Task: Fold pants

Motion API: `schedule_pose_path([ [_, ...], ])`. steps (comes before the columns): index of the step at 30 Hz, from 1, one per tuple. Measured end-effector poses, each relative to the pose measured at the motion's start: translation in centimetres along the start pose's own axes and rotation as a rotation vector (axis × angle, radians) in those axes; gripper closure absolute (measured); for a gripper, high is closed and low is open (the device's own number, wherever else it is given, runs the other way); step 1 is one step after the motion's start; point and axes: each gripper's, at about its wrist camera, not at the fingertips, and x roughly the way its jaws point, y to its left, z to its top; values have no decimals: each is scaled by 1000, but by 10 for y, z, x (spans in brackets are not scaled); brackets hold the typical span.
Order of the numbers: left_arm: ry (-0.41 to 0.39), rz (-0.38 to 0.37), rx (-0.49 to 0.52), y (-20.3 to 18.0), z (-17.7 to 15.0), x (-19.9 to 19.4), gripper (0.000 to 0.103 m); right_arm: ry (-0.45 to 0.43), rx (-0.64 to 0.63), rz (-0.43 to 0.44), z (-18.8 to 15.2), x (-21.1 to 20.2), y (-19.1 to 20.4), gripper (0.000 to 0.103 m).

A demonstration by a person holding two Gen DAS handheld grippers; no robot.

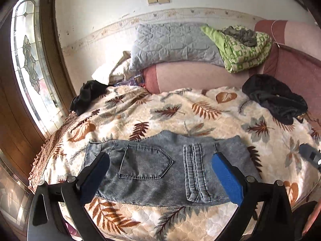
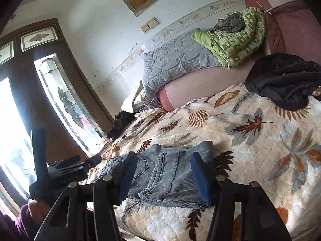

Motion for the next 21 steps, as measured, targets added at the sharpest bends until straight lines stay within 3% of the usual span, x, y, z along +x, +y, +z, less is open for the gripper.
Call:
schedule_pose_path([
  [8,-74,49,-39,18,23,-26,2,36,-48,47,-10,24,16,44],
  [15,-71,129,-98,54,28,-20,1,51,-89,65,-15,36,28,44],
  [21,-19,201,-143,85,18,-3,1,69,-106,61,-18,46,30,44],
])
